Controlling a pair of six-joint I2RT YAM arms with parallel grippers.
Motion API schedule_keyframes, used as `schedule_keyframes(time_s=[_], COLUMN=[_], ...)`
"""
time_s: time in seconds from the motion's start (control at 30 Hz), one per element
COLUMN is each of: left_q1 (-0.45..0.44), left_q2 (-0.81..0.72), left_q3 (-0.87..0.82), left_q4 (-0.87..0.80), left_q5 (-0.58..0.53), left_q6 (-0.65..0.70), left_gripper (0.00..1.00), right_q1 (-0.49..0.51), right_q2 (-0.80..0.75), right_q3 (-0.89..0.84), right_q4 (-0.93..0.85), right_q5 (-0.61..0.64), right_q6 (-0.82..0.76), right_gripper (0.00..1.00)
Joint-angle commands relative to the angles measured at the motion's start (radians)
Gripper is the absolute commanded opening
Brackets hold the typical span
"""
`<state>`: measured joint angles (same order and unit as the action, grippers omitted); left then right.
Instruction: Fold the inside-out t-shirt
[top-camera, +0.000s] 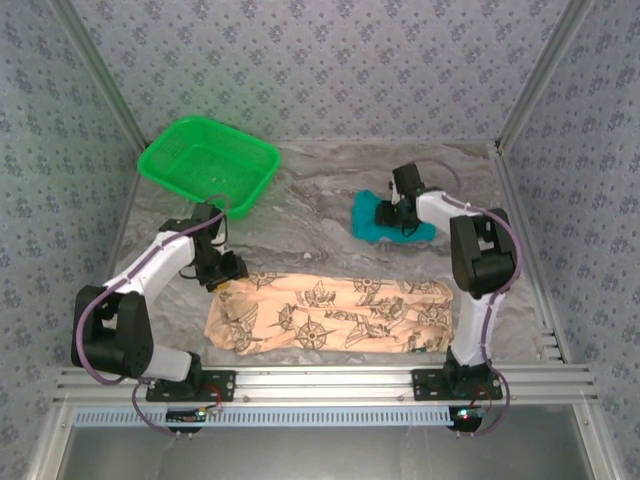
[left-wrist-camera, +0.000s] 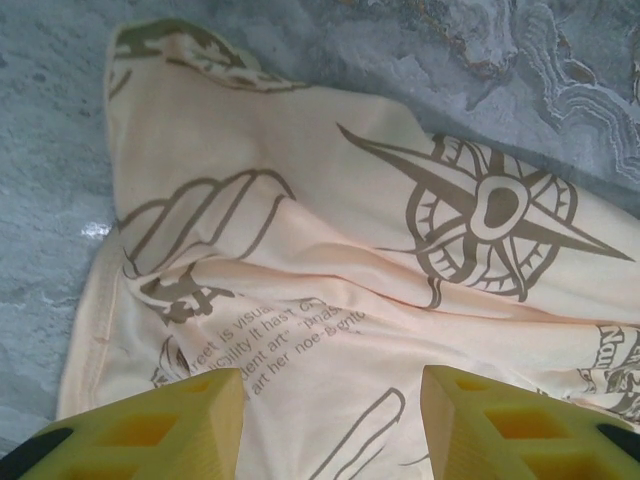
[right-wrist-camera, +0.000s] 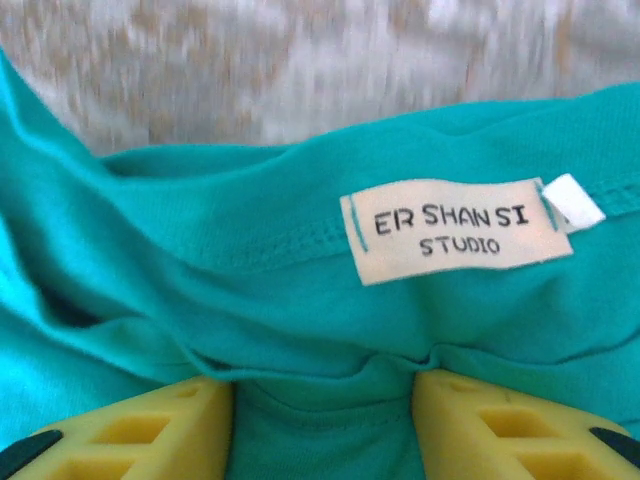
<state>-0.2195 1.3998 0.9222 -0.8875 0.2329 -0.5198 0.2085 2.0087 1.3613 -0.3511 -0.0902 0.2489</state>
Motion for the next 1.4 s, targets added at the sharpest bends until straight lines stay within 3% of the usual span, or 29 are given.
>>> schedule_keyframes(time_s=[0.0,0.17,0.23,0.4,0.5,0.6,0.77,0.93,1.03,1.13,1.23,1.37], left_q1=[0.006,0.008,0.011,0.012,0.005,-0.036,-0.151,-0.231,-0.234,-0.233,-0.235,-0.231], left_q2=[-0.038,-0.084,-0.092,-0.077,-0.049,-0.004,0.094,0.203,0.273,0.349,0.418,0.476], left_q3=[-0.019,-0.068,-0.088,-0.086,-0.042,0.027,0.166,0.234,0.253,0.293,0.345,0.367], left_q4=[-0.008,-0.005,-0.001,0.011,-0.013,-0.033,-0.041,-0.031,-0.037,-0.059,-0.093,-0.122], left_q5=[0.056,0.052,0.049,0.068,0.024,-0.05,-0.143,-0.16,-0.156,-0.148,-0.146,-0.15], left_q6=[-0.036,-0.041,-0.043,-0.037,-0.01,0.017,0.091,0.199,0.232,0.28,0.322,0.34], left_gripper=[0.51,0.51,0.51,0.51,0.52,0.52,0.52,0.54,0.54,0.53,0.53,0.53], right_q1=[-0.065,-0.086,-0.092,-0.11,-0.089,-0.084,-0.118,-0.144,-0.118,-0.079,-0.085,-0.119], right_q2=[0.137,0.336,0.362,0.284,0.162,-0.028,-0.409,-0.688,-0.786,-0.867,-0.921,-0.864], right_q3=[0.188,0.548,0.604,0.628,0.591,0.437,-0.001,-0.341,-0.497,-0.641,-0.77,-0.849], right_q4=[-0.182,-0.45,-0.482,-0.453,-0.462,-0.401,-0.355,-0.477,-0.539,-0.562,-0.468,-0.258], right_q5=[-0.05,0.038,0.047,-0.048,-0.021,0.044,0.183,0.16,0.063,0.076,0.065,-0.005], right_q6=[-0.043,-0.077,-0.087,-0.142,-0.116,-0.029,0.259,0.369,0.44,0.541,0.596,0.586], right_gripper=[0.51,0.51,0.52,0.54,0.56,0.58,0.59,0.55,0.47,0.44,0.39,0.29])
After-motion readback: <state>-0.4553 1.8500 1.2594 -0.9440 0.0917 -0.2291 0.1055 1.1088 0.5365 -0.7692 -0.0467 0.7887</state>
